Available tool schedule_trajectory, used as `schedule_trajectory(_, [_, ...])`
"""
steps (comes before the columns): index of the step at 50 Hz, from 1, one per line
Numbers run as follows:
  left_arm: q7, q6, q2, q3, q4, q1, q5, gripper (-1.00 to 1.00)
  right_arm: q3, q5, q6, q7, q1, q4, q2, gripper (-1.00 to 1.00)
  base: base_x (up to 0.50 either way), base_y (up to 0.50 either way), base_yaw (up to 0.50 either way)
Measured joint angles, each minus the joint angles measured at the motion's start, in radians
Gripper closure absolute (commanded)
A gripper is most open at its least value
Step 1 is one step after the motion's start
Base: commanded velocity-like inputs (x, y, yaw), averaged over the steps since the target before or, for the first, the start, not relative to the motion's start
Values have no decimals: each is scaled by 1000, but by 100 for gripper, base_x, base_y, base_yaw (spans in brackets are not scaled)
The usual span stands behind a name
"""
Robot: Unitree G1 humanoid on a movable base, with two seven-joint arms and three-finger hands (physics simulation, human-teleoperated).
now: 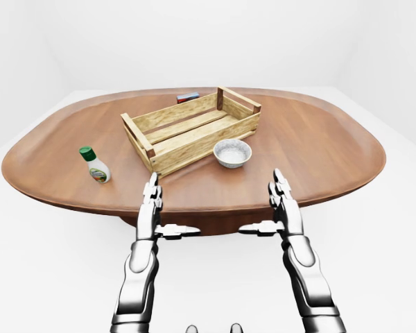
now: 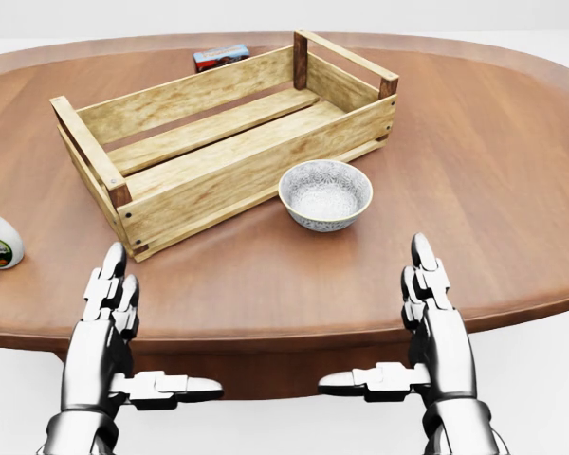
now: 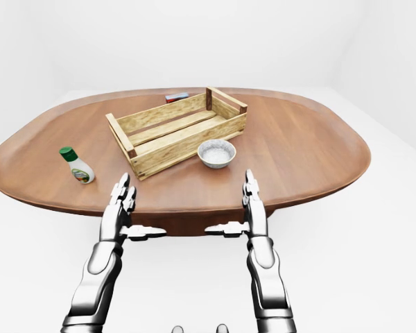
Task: Pick up the salad dressing and put it in the tray.
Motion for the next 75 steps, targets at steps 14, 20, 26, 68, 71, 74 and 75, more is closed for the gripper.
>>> schedule_trajectory(14, [-27,92,39,100,-175,6,-60,-100,-104,47,82,49,33,-252,-38,-100,0,0,0])
schedule_trajectory(20, [-37,92,72,189,-294,-3,-110,-100,-213,87,82,85,43,-433,-64,-100,0,0,0])
schedule_trajectory(26, [-49,92,120,308,-401,-15,-166,-100,-370,138,82,129,47,-603,-96,-100,0,0,0])
schedule_trajectory(68, [-58,92,401,915,-597,-19,-505,-100,-687,-21,82,269,34,-876,-171,-100,0,31,0])
schedule_trajectory(71, [-57,92,403,920,-600,-18,-508,-100,-685,-34,82,274,36,-869,-168,-100,9,50,0])
schedule_trajectory(74, [-56,92,405,925,-602,-17,-510,-100,-683,-40,82,284,39,-865,-165,-100,28,49,0])
schedule_trajectory(75, [-56,92,405,926,-603,-17,-511,-100,-681,-43,82,287,41,-864,-164,-100,37,43,0])
